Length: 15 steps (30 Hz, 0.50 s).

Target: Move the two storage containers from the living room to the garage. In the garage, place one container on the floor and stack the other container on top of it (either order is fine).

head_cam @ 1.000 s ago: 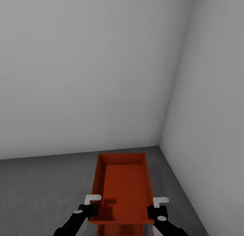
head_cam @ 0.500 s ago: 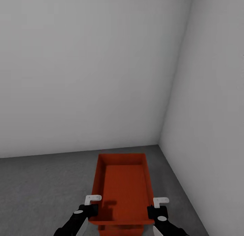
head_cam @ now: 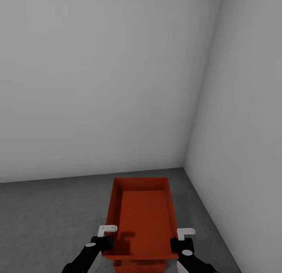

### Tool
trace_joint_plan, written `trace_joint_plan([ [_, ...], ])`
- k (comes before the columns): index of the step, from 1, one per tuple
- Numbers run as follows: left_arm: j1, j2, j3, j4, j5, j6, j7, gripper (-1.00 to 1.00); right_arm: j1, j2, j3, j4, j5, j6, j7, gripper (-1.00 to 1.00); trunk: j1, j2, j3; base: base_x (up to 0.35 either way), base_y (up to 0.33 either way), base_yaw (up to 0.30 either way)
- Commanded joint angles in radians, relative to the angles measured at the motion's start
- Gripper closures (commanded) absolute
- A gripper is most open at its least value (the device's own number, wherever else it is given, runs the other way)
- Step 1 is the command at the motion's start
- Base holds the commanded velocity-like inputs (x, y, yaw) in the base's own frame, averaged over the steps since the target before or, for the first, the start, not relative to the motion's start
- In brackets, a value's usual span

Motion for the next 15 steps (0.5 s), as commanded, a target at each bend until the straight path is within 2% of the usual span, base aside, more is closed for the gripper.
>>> trace_joint_plan([
  [1, 0.000, 0.016, -0.010, -0.005, -0.017, -0.010, 0.011, 1.00, -0.001, -0.009, -0.007, 0.021, -0.032, -0.008, -0.015, 1.00, 0.000, -0.002, -0.002, 0.000, 0.000, 0.000],
  [15, 0.000, 0.008, -0.008, -0.011, -0.015, -0.005, 0.015, 1.00, -0.003, -0.011, -0.007, 0.021, -0.032, -0.009, -0.015, 1.00, 0.000, -0.002, -0.002, 0.000, 0.000, 0.000],
])
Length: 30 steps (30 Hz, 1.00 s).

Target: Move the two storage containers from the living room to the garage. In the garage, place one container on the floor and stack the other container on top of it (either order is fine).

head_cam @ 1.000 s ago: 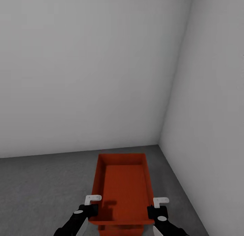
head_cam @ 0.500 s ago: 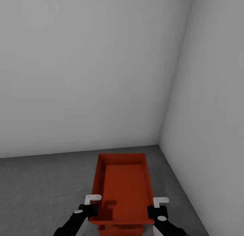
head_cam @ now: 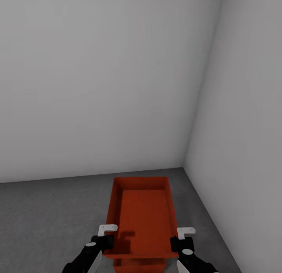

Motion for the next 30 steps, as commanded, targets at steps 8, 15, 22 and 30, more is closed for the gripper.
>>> trace_joint_plan([
  [8, 0.000, 0.010, -0.008, -0.004, -0.017, 0.000, 0.011, 1.00, -0.002, -0.006, -0.010, 0.031, -0.031, -0.008, -0.015, 1.00, 0.016, -0.030, -0.014, 0.000, 0.000, 0.000],
  [15, 0.000, 0.013, -0.009, -0.001, -0.015, 0.000, 0.010, 1.00, -0.001, -0.006, -0.010, 0.031, -0.031, -0.008, -0.015, 1.00, 0.043, -0.079, -0.036, 0.000, 0.000, 0.000],
  [22, 0.000, 0.015, -0.010, -0.002, -0.015, 0.000, 0.010, 1.00, -0.002, -0.006, -0.010, 0.031, -0.031, -0.008, -0.015, 1.00, 0.069, -0.128, -0.061, 0.000, 0.000, 0.000],
  [30, 0.000, 0.015, -0.010, -0.002, -0.014, 0.000, 0.010, 1.00, -0.002, -0.006, -0.010, 0.031, -0.031, -0.008, -0.015, 1.00, 0.100, -0.184, -0.097, 0.000, 0.000, 0.000],
])
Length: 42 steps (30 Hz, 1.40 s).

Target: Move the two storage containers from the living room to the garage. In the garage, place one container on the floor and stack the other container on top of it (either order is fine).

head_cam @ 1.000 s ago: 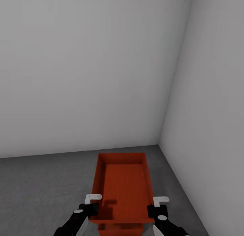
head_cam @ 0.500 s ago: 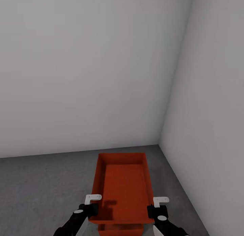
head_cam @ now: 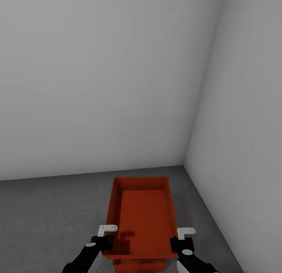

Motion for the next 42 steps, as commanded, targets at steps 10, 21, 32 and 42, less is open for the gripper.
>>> trace_joint_plan([
  [10, 0.000, 0.013, -0.007, -0.005, -0.017, -0.002, 0.011, 1.00, -0.002, -0.009, -0.009, 0.025, -0.031, -0.009, -0.015, 1.00, 0.031, -0.057, -0.042, 0.000, 0.000, 0.000],
  [21, 0.000, 0.013, -0.006, -0.003, -0.017, -0.002, 0.012, 1.00, -0.002, -0.009, -0.009, 0.025, -0.031, -0.008, -0.015, 1.00, 0.031, -0.057, -0.059, 0.000, 0.000, 0.000],
  [32, 0.000, 0.013, -0.006, -0.005, -0.018, -0.006, 0.014, 1.00, -0.001, -0.010, -0.009, 0.025, -0.031, -0.008, -0.015, 1.00, 0.031, -0.057, -0.070, 0.000, 0.000, 0.000],
  [42, 0.000, 0.013, -0.006, -0.007, -0.018, -0.005, 0.014, 1.00, -0.002, -0.010, -0.009, 0.025, -0.031, -0.009, -0.015, 1.00, 0.031, -0.057, -0.070, 0.000, 0.000, 0.000],
])
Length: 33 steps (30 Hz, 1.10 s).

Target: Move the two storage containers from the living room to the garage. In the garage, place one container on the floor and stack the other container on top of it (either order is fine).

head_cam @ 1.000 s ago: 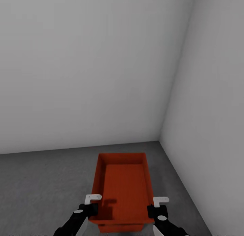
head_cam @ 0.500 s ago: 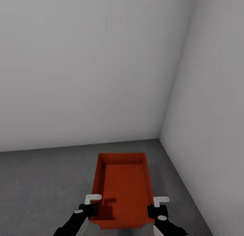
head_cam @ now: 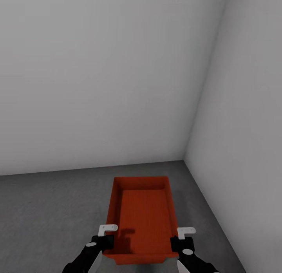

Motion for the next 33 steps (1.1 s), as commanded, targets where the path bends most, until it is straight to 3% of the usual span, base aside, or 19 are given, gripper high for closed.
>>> trace_joint_plan([
  [1, 0.000, 0.016, -0.007, -0.005, -0.017, -0.001, 0.011, 1.00, -0.002, -0.006, -0.010, 0.031, -0.031, -0.008, -0.016, 1.00, 0.000, -0.001, -0.001, 0.000, 0.000, 0.000],
  [4, 0.000, 0.016, -0.007, -0.005, -0.017, -0.001, 0.011, 1.00, -0.002, -0.006, -0.010, 0.031, -0.031, -0.006, -0.016, 1.00, 0.000, -0.001, -0.001, 0.000, 0.000, 0.000],
  [5, 0.000, 0.006, -0.004, -0.005, -0.004, 0.002, 0.009, 1.00, -0.002, -0.006, 0.002, 0.007, -0.017, -0.009, -0.010, 1.00, 0.000, -0.001, -0.001, 0.000, 0.000, 0.000],
  [7, 0.000, 0.013, -0.003, -0.006, 0.010, -0.003, 0.004, 1.00, -0.002, -0.007, -0.003, 0.005, -0.010, -0.009, -0.003, 1.00, 0.000, -0.001, -0.001, 0.000, 0.000, 0.000],
  [11, 0.000, 0.019, 0.009, -0.007, -0.008, -0.003, -0.020, 1.00, -0.002, 0.002, -0.021, 0.003, 0.017, -0.009, 0.000, 1.00, 0.000, -0.001, -0.001, 0.000, 0.000, 0.000],
  [15, 0.000, 0.020, 0.027, -0.008, -0.020, -0.003, -0.030, 1.00, -0.002, 0.001, -0.005, -0.007, -0.013, -0.010, -0.014, 1.00, 0.000, -0.001, -0.001, 0.000, 0.000, 0.000],
  [30, 0.000, -0.020, 0.048, -0.008, -0.052, -0.004, 0.007, 1.00, -0.002, -0.034, -0.006, -0.009, -0.013, -0.010, 0.030, 1.00, 0.000, -0.001, -0.004, 0.000, 0.000, 0.000],
  [32, 0.000, -0.020, 0.052, -0.008, -0.057, -0.004, 0.003, 1.00, -0.002, -0.033, -0.006, -0.009, -0.013, -0.010, 0.028, 1.00, 0.000, -0.001, -0.004, 0.000, 0.000, 0.000],
  [33, 0.000, 0.021, -0.002, -0.008, -0.004, -0.004, 0.010, 1.00, -0.002, -0.036, -0.006, -0.009, -0.013, -0.010, -0.024, 1.00, 0.000, -0.001, -0.004, 0.000, 0.000, 0.000],
])
